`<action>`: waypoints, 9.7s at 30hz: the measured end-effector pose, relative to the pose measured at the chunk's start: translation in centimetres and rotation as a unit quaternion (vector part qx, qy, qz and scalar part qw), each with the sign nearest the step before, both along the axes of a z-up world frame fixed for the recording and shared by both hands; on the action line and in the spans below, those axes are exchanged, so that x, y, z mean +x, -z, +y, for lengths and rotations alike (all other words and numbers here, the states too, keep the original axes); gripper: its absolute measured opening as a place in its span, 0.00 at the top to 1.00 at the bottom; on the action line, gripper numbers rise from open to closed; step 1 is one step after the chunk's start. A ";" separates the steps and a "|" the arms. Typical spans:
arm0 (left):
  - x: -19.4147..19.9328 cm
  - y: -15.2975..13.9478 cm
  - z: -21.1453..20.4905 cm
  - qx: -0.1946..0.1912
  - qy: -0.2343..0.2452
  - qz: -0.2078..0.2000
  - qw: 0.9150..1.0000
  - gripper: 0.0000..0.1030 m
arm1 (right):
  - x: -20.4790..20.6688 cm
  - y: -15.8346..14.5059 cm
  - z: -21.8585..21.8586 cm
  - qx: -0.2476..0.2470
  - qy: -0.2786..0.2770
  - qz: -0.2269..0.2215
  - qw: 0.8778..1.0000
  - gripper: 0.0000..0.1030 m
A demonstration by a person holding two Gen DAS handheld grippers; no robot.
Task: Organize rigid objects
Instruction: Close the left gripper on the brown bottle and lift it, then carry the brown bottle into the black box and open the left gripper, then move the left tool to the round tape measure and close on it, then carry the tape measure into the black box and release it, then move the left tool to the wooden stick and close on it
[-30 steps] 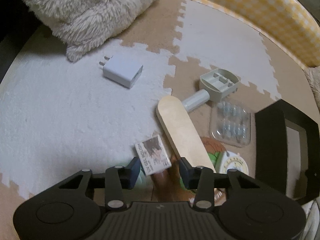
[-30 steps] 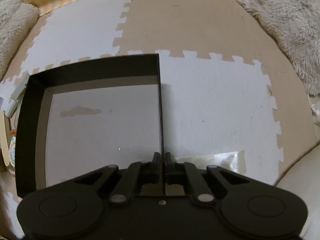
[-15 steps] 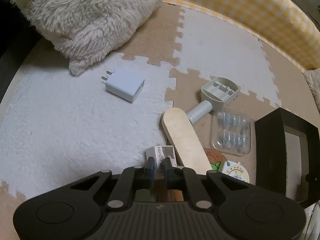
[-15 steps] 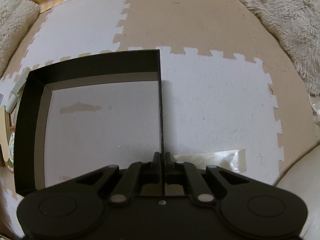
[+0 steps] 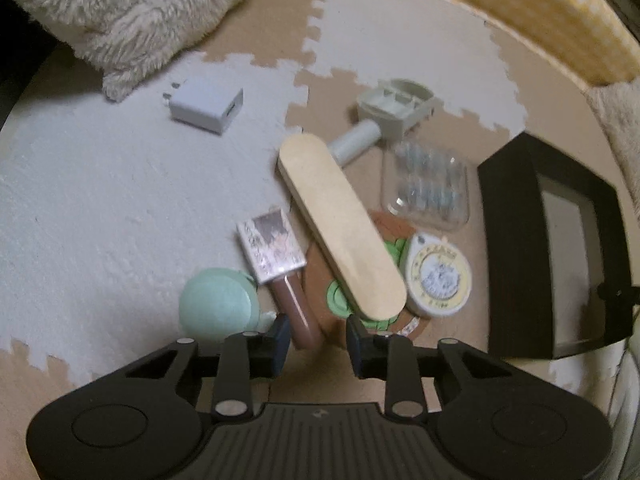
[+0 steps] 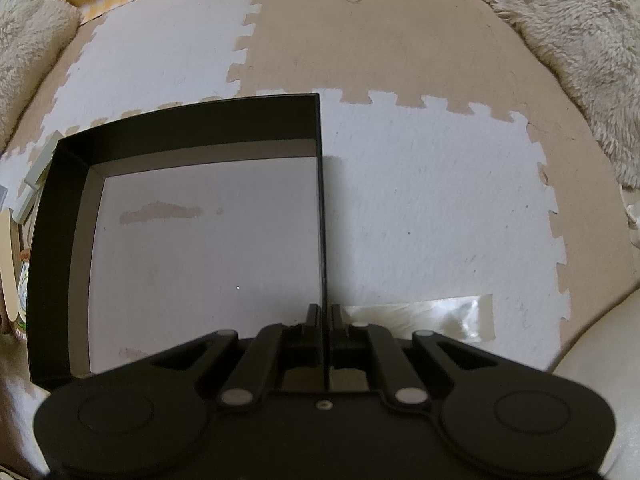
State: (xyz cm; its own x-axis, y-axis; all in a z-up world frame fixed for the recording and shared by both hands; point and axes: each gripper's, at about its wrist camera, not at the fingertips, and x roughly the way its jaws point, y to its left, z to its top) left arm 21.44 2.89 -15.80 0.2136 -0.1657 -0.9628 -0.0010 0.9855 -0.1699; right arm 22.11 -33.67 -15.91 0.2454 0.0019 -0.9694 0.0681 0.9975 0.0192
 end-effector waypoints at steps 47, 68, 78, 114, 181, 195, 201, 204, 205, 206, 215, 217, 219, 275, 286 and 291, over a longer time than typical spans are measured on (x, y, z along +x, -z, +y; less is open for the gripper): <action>0.1 -8.3 0.1 -0.001 0.010 -0.220 0.975 0.85 | 0.0 -0.4 0.1 -0.004 -0.013 -0.009 1.000 0.97; -3.2 -7.6 -15.1 -0.050 0.256 -0.219 0.940 0.85 | 0.3 0.5 0.2 -0.002 -0.011 0.002 1.000 0.97; -3.6 -5.0 -15.7 0.019 0.322 -0.198 0.926 0.85 | 0.3 1.0 0.3 -0.007 -0.012 0.009 1.000 0.96; -3.5 -11.9 -10.1 -0.051 0.203 -0.297 0.932 0.01 | 0.2 1.1 0.5 -0.013 -0.017 0.005 1.000 0.96; 1.1 0.8 -9.3 0.069 0.278 -0.131 0.949 0.37 | 0.2 1.3 0.3 -0.004 -0.012 0.009 1.000 0.96; 1.3 -1.4 -8.9 0.060 0.249 -0.167 0.952 0.44 | 0.2 1.4 0.3 -0.004 -0.013 0.009 1.000 0.97; 1.4 -5.9 -9.6 0.001 0.213 -0.239 0.947 0.44 | 0.2 1.4 0.3 -0.004 -0.013 0.009 1.000 0.96; 1.5 -6.8 -11.0 -0.031 0.216 -0.243 0.945 0.44 | 0.2 1.4 0.3 -0.004 -0.013 0.010 1.000 0.96; 1.5 -6.8 -11.7 -0.039 0.220 -0.241 0.944 0.44 | 0.2 1.4 0.3 -0.004 -0.013 0.010 1.000 0.96; 1.6 -6.7 -12.5 -0.045 0.227 -0.236 0.944 0.44 | 0.2 1.4 0.3 -0.005 -0.014 0.010 1.000 0.96; 1.8 -3.7 -17.1 -0.009 0.272 -0.214 0.938 0.44 | 0.2 1.4 0.3 -0.005 -0.016 0.009 1.000 0.96; 2.0 -3.5 -17.4 -0.005 0.274 -0.210 0.939 0.44 | 0.2 1.4 0.3 -0.005 -0.016 0.009 1.000 0.96; 2.2 -3.2 -17.5 -0.005 0.274 -0.210 0.939 0.44 | 0.2 1.4 0.3 -0.005 -0.016 0.009 1.000 0.96; 2.7 -9.1 -3.1 -0.034 0.018 -0.210 0.977 0.12 | 0.2 1.4 0.4 -0.006 -0.019 0.009 1.000 0.96; 4.5 -2.9 -1.4 -0.002 -0.067 -0.123 0.990 0.39 | 0.2 1.3 0.4 -0.006 -0.018 0.009 1.000 0.97; 4.7 -0.9 -1.7 0.016 -0.069 -0.100 0.992 0.39 | 0.3 1.0 0.2 -0.003 -0.015 0.004 1.000 0.97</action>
